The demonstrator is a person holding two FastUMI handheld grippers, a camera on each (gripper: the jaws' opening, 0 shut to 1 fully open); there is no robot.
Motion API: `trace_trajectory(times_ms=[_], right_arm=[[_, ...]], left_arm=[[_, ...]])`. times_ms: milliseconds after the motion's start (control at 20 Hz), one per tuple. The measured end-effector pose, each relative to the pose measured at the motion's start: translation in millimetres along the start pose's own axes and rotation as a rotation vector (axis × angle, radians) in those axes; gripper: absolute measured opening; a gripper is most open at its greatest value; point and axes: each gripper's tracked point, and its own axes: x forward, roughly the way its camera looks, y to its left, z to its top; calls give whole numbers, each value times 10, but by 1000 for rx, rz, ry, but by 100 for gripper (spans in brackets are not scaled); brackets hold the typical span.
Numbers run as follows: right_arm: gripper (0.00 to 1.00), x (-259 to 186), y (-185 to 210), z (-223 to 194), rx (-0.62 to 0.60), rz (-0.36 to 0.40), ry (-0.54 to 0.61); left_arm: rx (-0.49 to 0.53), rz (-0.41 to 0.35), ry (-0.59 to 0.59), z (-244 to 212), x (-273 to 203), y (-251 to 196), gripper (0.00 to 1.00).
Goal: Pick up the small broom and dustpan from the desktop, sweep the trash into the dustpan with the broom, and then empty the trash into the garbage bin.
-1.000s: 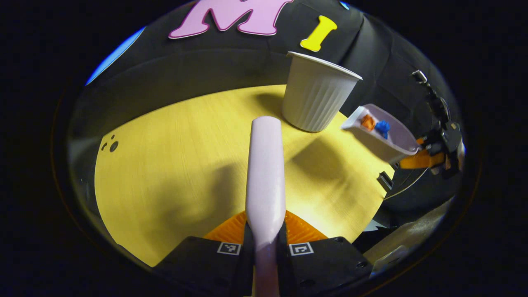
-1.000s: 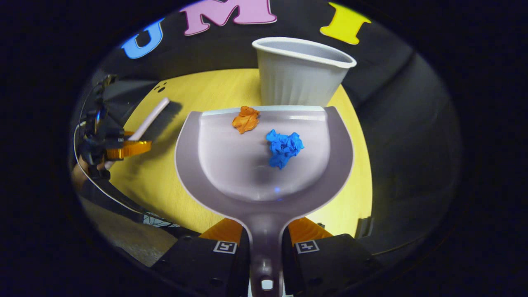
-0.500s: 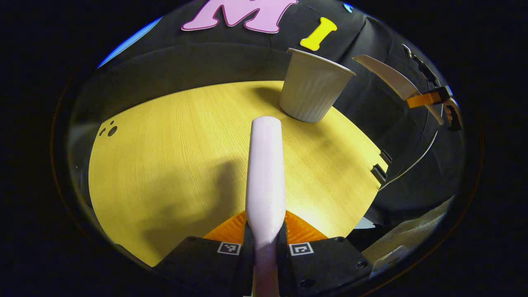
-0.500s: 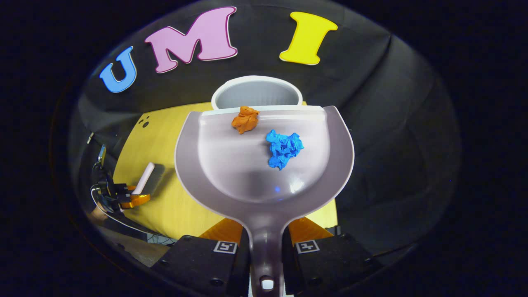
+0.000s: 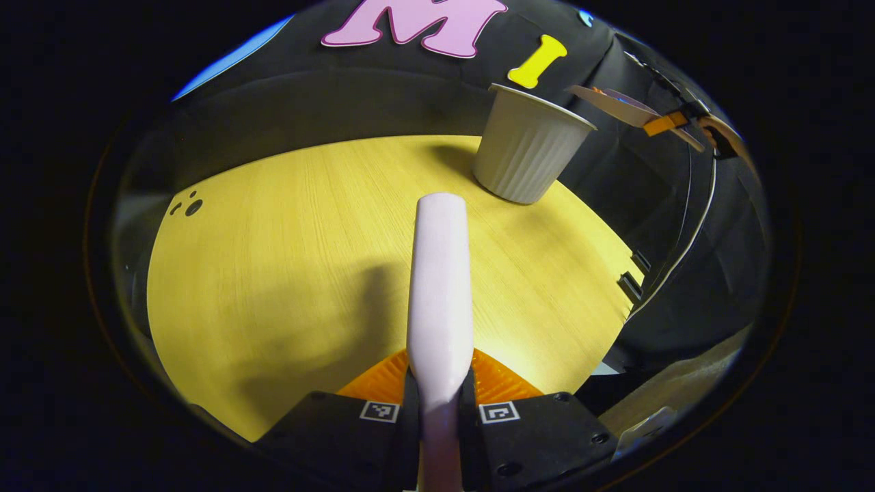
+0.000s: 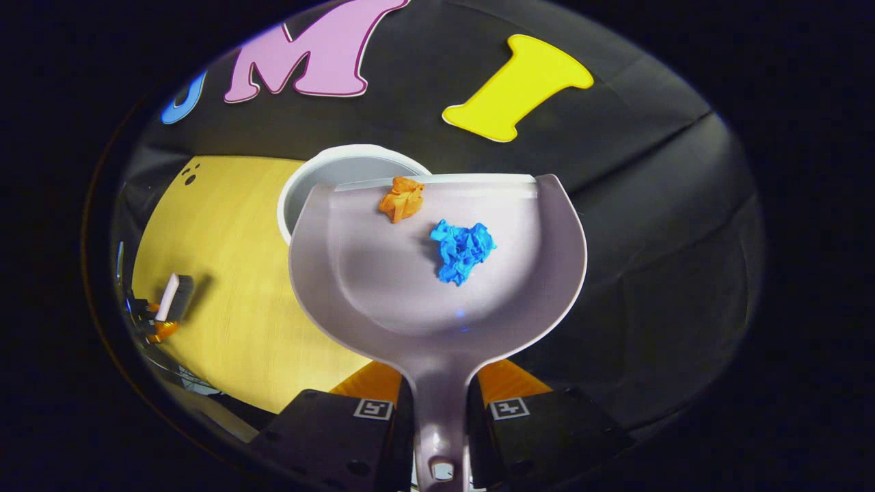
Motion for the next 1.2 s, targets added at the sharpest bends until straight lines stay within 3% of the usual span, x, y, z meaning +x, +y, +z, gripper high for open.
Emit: trace_trajectory(times_ms=[350, 500, 800, 850, 1200], right_arm=[[36, 311, -26, 278, -221, -47, 148], [32, 369, -83, 346, -356, -91, 217], [35, 444, -255, 417, -654, -171, 302], [39, 436, -233, 404, -680, -178, 310], [35, 433, -246, 418, -698, -172, 308]], left_arm=[[-37, 5, -2, -52, -30, 140, 28], [-43, 13, -1, -82, -12, 192, 28], [-55, 15, 1, -119, 19, 248, 28], [-58, 16, 1, -121, 22, 252, 28], [-55, 21, 1, -114, 52, 264, 28]])
